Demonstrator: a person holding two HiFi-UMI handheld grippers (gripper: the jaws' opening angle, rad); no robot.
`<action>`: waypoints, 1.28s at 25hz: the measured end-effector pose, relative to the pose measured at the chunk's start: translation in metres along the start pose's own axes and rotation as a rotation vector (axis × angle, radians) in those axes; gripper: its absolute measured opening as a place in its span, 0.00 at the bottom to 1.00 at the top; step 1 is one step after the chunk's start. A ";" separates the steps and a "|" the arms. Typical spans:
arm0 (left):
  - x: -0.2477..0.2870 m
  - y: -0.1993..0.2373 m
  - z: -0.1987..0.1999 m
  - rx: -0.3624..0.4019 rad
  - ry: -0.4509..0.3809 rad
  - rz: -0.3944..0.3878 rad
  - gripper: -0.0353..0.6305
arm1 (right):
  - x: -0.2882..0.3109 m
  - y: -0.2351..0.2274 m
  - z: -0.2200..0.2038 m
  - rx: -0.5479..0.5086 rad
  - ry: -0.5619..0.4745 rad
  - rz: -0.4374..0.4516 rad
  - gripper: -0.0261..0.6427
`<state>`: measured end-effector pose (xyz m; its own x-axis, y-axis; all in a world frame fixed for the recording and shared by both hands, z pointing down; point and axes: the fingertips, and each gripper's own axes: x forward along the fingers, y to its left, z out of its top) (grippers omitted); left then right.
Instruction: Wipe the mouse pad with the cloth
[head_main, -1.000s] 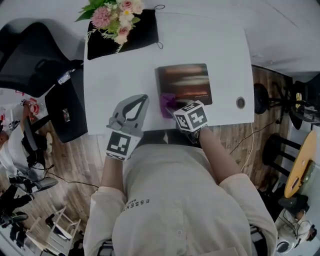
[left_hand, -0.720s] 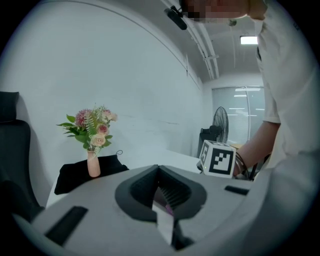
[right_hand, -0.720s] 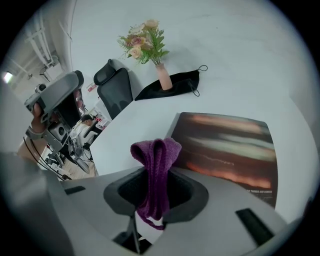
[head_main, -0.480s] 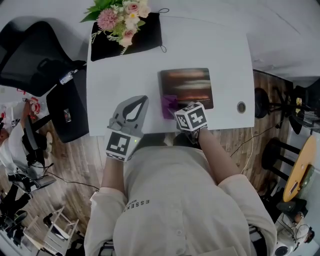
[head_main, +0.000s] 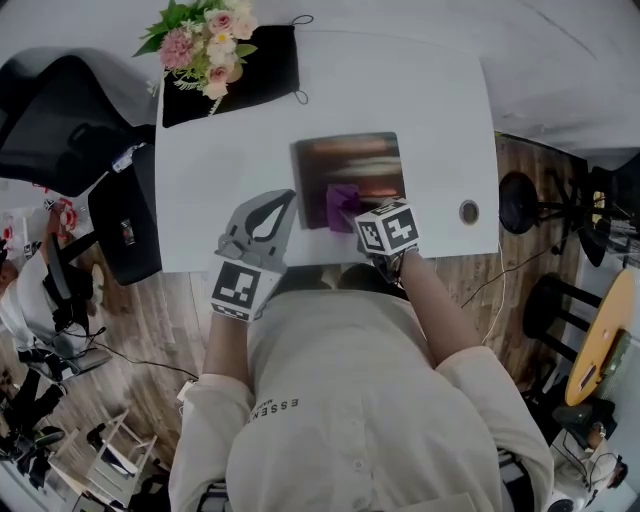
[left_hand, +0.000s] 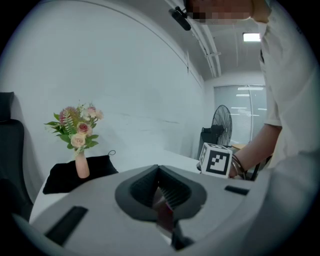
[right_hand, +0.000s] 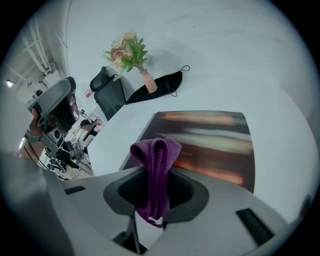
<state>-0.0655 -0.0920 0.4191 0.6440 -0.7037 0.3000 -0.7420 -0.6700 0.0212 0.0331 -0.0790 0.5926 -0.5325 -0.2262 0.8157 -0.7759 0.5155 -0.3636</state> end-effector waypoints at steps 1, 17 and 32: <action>0.004 -0.004 0.002 -0.002 0.002 0.003 0.05 | -0.003 -0.006 -0.001 0.002 -0.002 -0.001 0.19; 0.056 -0.061 0.009 -0.003 0.008 0.024 0.05 | -0.049 -0.094 -0.029 0.037 -0.013 -0.035 0.19; 0.077 -0.083 0.025 0.049 -0.003 0.039 0.05 | -0.092 -0.154 -0.055 0.118 -0.017 -0.133 0.19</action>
<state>0.0508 -0.0967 0.4162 0.6158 -0.7301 0.2964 -0.7565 -0.6530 -0.0368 0.2201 -0.0926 0.5982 -0.4274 -0.2999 0.8529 -0.8737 0.3797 -0.3043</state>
